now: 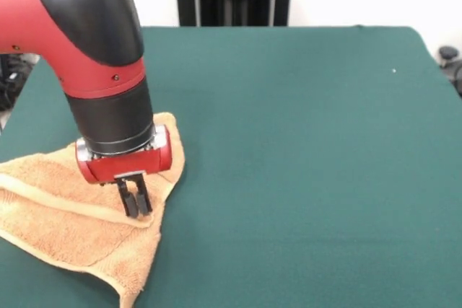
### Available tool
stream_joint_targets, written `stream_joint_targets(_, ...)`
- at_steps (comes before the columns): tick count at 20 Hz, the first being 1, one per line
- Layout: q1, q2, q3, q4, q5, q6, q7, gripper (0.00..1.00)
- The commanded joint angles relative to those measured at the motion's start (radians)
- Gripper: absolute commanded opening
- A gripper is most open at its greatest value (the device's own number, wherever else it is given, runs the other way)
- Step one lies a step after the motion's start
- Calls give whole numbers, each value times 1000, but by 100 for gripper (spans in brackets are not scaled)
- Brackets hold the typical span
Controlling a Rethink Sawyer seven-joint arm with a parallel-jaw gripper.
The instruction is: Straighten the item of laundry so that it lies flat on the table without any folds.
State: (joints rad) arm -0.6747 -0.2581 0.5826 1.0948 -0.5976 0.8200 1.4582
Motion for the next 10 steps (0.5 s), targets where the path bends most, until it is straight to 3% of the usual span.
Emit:
stream_joint_targets(1,112,51,9,5,15,390,-308,0)
stream_joint_targets(7,173,38,-26,-62,-22,579,-302,0)
stream_joint_targets(10,222,43,-51,-139,-69,748,-338,0)
